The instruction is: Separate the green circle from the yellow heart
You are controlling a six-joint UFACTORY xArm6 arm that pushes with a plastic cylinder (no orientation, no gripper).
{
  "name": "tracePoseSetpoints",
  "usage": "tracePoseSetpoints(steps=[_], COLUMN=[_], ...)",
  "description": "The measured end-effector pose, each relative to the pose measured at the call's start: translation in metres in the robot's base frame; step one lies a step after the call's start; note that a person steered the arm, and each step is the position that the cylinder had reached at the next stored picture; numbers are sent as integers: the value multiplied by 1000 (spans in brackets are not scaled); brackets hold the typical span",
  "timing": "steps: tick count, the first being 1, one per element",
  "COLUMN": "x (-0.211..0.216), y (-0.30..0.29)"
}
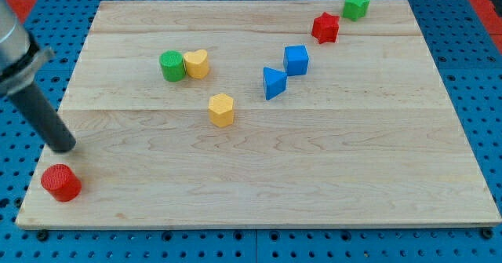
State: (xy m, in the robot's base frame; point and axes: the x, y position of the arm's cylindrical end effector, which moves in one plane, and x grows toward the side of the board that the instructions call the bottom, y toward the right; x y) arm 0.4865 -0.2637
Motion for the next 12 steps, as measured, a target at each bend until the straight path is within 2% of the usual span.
tracePoseSetpoints(steps=[1, 2, 3, 4, 5, 6, 8, 9, 10, 11, 12], x=[-95, -153, -176, -169, -116, -72, -62, 4, 17, 32, 75], y=[-9, 68, 130, 159, 131, 75, 39, 43, 49, 12, 2])
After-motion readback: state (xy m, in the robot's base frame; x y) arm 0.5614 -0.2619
